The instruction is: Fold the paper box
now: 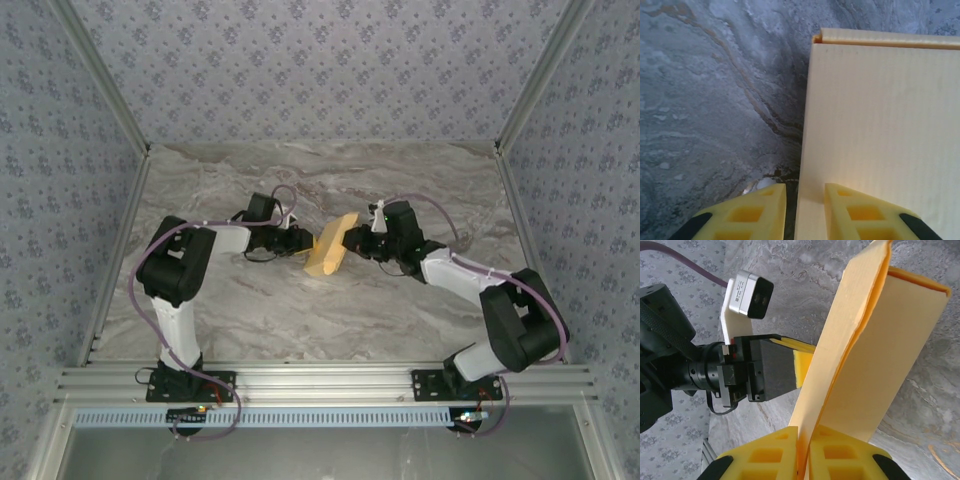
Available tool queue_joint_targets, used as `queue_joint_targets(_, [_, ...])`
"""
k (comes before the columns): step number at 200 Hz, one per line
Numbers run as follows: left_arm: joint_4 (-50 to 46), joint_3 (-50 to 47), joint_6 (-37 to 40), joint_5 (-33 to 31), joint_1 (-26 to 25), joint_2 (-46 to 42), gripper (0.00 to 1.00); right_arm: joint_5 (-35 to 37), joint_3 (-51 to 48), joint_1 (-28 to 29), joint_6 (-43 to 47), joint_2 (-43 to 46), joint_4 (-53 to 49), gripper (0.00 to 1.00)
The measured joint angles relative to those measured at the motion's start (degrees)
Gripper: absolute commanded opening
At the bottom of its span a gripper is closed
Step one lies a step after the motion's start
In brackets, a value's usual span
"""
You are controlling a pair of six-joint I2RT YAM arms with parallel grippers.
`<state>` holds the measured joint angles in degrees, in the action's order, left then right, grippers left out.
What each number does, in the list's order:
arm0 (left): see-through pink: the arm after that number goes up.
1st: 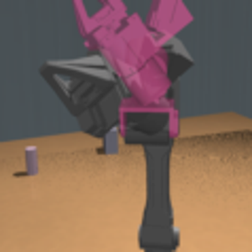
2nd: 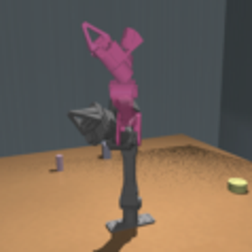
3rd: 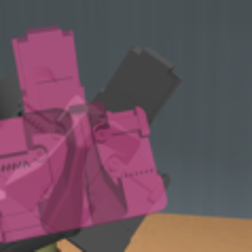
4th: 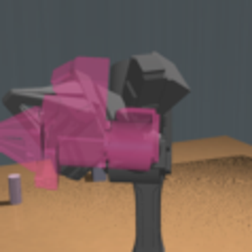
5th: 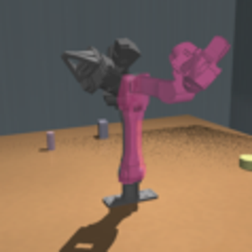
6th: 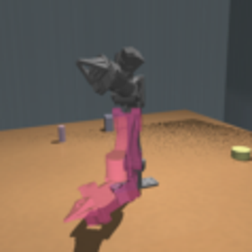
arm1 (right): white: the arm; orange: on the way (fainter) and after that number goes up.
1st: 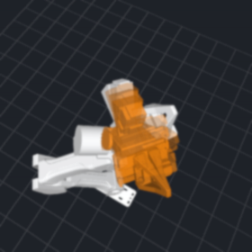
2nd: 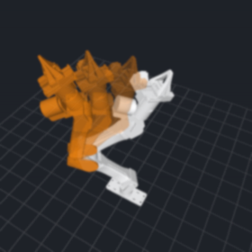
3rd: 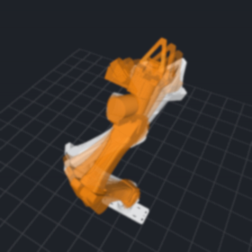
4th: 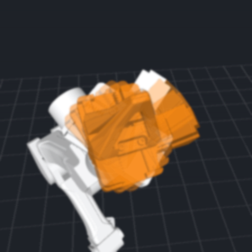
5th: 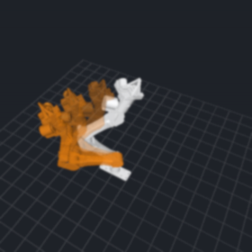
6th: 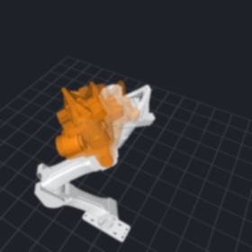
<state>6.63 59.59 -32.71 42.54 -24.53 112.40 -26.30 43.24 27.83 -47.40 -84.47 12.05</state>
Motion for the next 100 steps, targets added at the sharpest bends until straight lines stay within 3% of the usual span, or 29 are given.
queue_joint_targets(68, [-4.17,2.27,0.59,-3.65,-0.11,0.44,0.4,7.96,5.29,4.61,-1.36,-3.13,-2.95,0.12])
queue_joint_targets(100, [-7.19,2.08,2.64,-10.49,-0.59,-2.67,0.48,11.13,7.23,5.97,-1.51,-4.66,-3.8,0.11])
